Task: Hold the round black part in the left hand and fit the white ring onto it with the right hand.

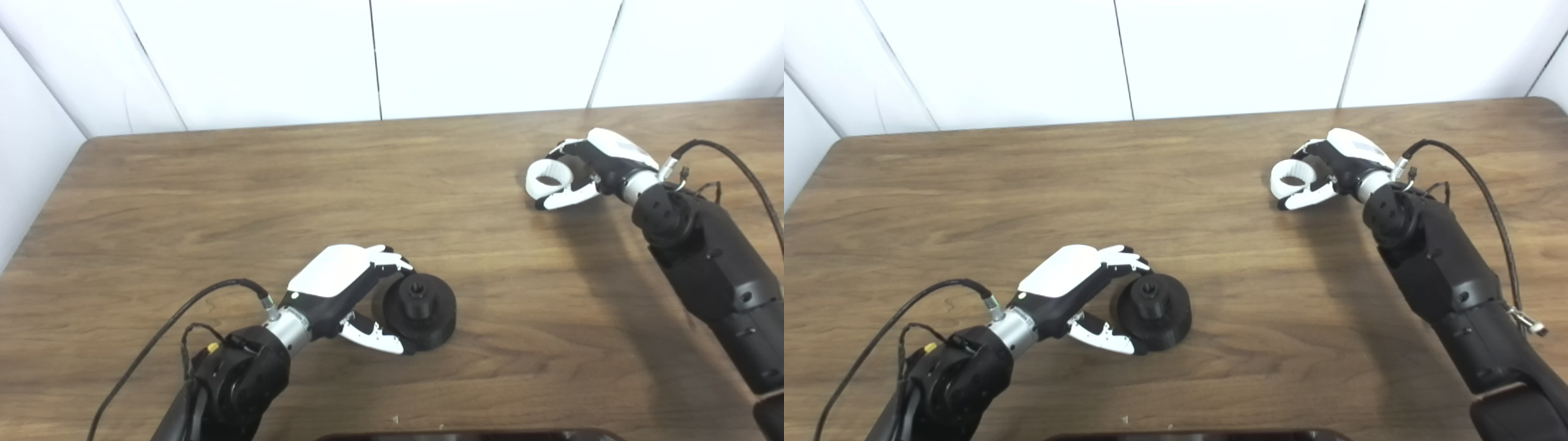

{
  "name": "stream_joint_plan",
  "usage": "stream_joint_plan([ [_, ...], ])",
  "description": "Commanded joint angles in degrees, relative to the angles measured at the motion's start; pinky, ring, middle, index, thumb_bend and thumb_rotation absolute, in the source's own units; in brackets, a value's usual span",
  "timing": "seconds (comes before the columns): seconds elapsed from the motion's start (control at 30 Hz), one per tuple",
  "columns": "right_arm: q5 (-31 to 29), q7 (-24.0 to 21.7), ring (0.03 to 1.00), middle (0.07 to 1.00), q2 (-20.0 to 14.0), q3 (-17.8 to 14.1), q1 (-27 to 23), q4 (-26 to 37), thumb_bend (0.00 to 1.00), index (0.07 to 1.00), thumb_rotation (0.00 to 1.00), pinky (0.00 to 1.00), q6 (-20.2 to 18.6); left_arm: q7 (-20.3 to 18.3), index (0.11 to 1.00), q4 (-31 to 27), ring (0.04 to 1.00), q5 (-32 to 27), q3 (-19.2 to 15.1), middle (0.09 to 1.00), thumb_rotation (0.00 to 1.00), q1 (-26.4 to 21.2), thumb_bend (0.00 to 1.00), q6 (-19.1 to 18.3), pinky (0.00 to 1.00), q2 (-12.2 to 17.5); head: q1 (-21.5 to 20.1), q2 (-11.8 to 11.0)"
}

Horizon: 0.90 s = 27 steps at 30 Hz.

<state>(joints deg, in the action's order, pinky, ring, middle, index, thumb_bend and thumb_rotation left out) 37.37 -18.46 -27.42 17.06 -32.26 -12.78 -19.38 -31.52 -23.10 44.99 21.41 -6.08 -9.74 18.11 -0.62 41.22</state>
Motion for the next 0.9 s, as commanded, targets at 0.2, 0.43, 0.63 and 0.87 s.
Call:
stream_joint_plan([
  [0.2, 0.17, 2.58, 0.954, 0.910, -0.83, -1.11, -2.25, 1.24, 0.73, 0.717, 0.32, 0.86, 1.52, -0.44, 0.728, -1.94, 0.944, -1.14, 0.02, 0.877, 0.43, -0.49, 0.64, 0.29, 0.80, 0.19, -0.06, 0.10],
  [0.43, 0.04, 3.14, 0.950, 0.906, -0.84, -1.15, -2.13, 1.06, 0.73, 0.706, 0.31, 0.84, 1.99, -0.62, 0.730, -2.07, 0.946, -0.97, 0.16, 0.878, 0.43, -0.53, 0.64, 0.03, 0.80, 0.19, 0.02, 0.08],
  [0.63, -0.43, 3.79, 0.945, 0.901, -0.70, -1.36, -2.01, 0.79, 0.72, 0.688, 0.29, 0.84, 2.61, -0.89, 0.733, -2.20, 0.951, -1.14, 0.12, 0.881, 0.43, -0.52, 0.64, -0.08, 0.81, 0.30, 0.00, 0.07],
  [0.87, -0.18, 4.81, 0.932, 0.893, -0.46, -1.54, -1.74, 1.03, 0.72, 0.665, 0.25, 0.82, 2.85, -1.04, 0.733, -2.26, 0.951, -1.11, 0.09, 0.882, 0.44, -0.59, 0.64, -0.19, 0.81, 0.27, -0.10, 0.09],
])
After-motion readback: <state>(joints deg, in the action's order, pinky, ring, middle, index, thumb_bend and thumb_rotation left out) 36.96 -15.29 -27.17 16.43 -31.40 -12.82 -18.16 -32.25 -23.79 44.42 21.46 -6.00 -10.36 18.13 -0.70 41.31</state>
